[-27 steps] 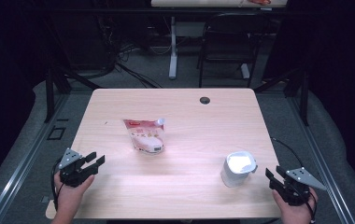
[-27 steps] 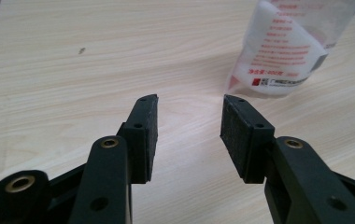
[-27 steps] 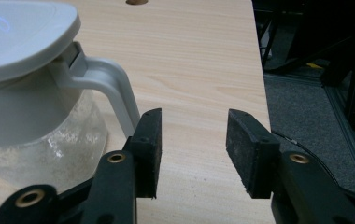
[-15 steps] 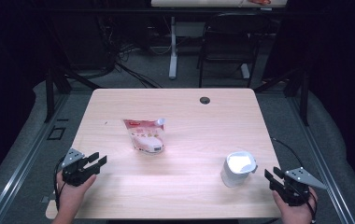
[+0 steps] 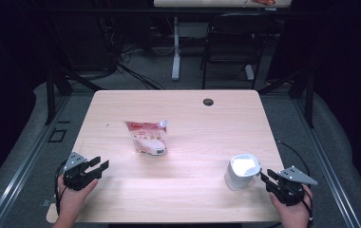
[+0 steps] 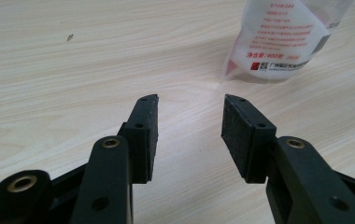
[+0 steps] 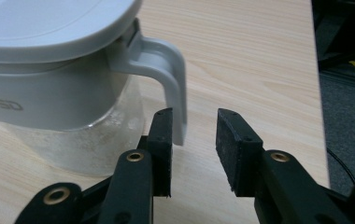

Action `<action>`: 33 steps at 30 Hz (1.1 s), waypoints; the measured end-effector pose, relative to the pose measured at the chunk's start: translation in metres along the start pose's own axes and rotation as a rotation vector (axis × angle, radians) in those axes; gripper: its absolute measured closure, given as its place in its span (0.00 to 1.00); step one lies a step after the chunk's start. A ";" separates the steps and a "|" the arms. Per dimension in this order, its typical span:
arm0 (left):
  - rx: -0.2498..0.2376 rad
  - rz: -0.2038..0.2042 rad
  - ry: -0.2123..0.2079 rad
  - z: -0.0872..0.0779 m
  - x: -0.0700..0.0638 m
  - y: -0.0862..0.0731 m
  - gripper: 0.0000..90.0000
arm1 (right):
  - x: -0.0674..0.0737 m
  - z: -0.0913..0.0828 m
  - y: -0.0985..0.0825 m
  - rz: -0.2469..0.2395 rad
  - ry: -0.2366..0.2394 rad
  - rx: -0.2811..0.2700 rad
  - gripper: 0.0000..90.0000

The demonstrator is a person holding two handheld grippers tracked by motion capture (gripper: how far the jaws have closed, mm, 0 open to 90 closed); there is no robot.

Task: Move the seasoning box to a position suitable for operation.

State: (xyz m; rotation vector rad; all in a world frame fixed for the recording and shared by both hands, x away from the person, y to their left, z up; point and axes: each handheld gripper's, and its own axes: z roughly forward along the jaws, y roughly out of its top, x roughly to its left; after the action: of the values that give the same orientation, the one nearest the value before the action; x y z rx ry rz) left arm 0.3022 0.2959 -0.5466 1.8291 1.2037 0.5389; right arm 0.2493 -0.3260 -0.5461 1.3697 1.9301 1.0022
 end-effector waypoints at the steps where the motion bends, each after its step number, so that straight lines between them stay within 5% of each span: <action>1: 0.000 0.000 0.000 0.000 0.000 0.000 0.63 | 0.000 0.000 0.000 0.000 0.000 0.000 0.73; 20: 0.002 -0.010 0.016 -0.004 0.003 -0.003 0.62 | 0.013 0.017 0.010 -0.011 0.004 -0.003 0.82; 33: 0.001 0.002 0.021 -0.005 0.002 -0.004 0.62 | 0.018 0.016 0.013 0.001 -0.046 0.018 0.92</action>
State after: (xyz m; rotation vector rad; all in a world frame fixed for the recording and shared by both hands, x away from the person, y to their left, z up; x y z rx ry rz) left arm 0.2970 0.3003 -0.5470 1.8298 1.2163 0.5601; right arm 0.2627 -0.3026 -0.5446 1.3922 1.9096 0.9477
